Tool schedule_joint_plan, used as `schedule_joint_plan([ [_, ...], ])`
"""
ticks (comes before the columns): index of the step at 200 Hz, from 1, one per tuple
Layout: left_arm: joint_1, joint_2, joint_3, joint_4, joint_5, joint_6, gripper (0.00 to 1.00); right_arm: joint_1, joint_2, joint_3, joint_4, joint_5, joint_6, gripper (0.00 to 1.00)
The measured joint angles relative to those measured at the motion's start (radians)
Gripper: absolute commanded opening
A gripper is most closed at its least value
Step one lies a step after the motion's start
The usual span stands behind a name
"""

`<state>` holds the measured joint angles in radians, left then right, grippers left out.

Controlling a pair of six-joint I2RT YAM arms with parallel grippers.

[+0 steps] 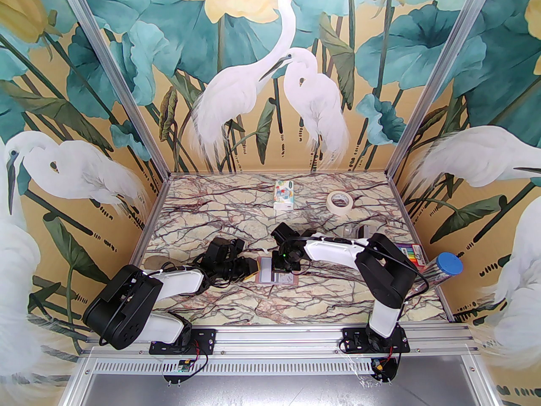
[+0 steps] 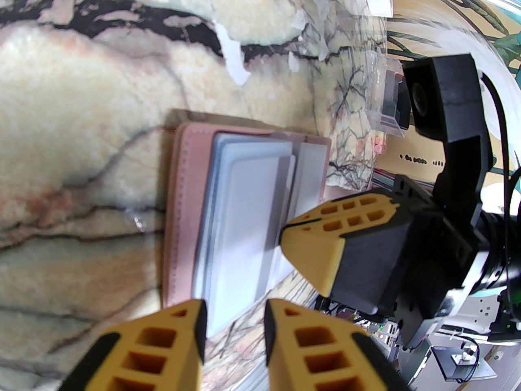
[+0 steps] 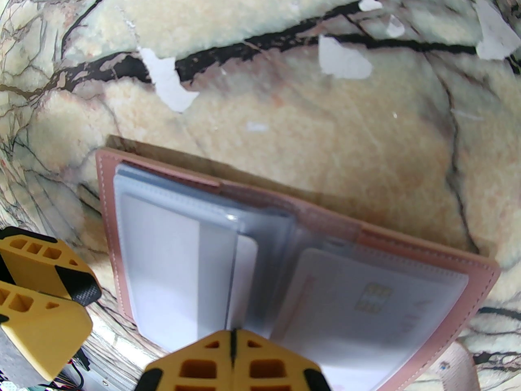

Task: Put the credit cards into the card holder

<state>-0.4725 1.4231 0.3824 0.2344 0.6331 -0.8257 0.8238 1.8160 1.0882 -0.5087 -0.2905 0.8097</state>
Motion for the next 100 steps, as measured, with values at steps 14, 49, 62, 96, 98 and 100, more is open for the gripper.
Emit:
schedule_joint_plan([
  [14,0.000,0.000,0.000,0.000,0.000,0.000,0.31,0.000,0.000,-0.001,0.002,0.000,0.000,0.01],
  [49,-0.006,0.000,0.000,0.000,-0.003,0.000,0.33,0.000,0.012,-0.003,0.016,0.003,0.000,0.01],
  [62,-0.006,0.000,0.000,0.000,-0.003,0.000,0.35,0.000,0.015,-0.007,0.023,0.003,0.000,0.01],
  [96,-0.006,-0.004,0.000,0.000,-0.004,0.000,0.38,0.000,0.016,-0.010,0.027,0.003,0.000,0.01],
  [98,-0.006,-0.004,0.001,0.000,-0.005,0.000,0.38,0.000,0.016,-0.010,0.027,0.003,0.000,0.00],
  [100,-0.007,-0.004,0.002,0.000,-0.004,0.000,0.38,0.000,0.016,-0.010,0.028,0.003,0.000,0.01],
])
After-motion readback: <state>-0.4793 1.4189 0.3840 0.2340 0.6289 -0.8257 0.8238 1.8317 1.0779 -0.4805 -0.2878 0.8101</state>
